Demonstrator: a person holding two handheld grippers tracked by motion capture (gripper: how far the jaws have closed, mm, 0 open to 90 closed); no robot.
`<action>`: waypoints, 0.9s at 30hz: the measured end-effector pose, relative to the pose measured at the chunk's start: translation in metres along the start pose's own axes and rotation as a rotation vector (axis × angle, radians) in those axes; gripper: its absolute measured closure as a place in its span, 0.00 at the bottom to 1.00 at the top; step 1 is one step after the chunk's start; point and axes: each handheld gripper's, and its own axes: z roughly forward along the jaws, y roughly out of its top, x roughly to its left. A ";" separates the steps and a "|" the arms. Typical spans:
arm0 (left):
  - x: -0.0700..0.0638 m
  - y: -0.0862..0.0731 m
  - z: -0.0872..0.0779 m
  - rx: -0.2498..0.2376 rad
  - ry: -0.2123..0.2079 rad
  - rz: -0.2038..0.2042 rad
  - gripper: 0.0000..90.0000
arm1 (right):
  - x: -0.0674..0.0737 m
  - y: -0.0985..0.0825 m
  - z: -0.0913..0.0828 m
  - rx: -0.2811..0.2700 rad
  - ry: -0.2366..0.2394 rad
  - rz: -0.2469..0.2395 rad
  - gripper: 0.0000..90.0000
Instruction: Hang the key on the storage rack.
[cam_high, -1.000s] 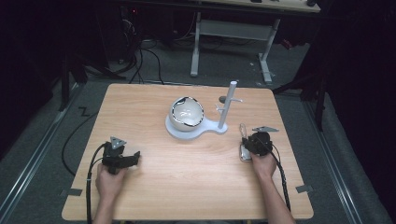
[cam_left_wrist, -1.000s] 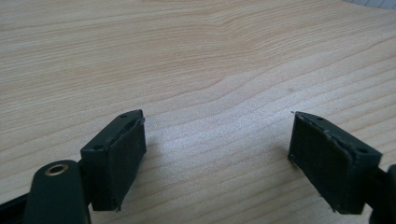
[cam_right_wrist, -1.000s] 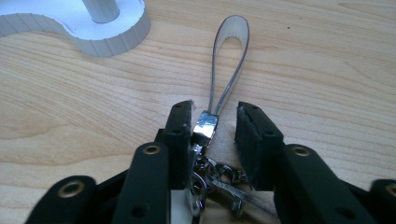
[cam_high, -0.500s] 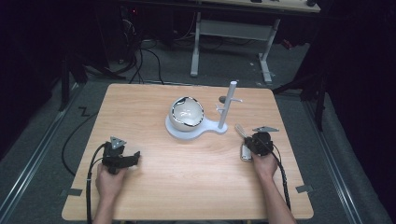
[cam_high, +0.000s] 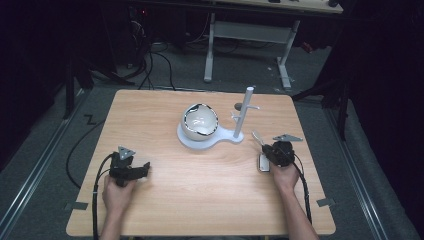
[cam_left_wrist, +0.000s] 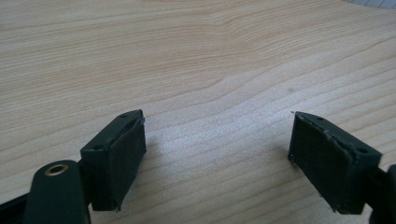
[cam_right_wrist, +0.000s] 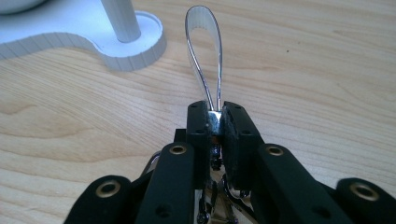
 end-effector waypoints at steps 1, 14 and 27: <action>0.000 0.000 0.000 0.000 0.000 0.000 0.21 | 0.000 0.001 -0.002 -0.005 0.002 -0.002 0.91; 0.000 0.000 0.000 0.000 0.000 0.000 0.21 | 0.000 0.006 -0.024 -0.082 0.027 -0.006 0.91; 0.000 0.000 0.000 0.000 0.000 0.000 0.21 | 0.002 0.009 -0.039 -0.137 0.035 -0.020 0.91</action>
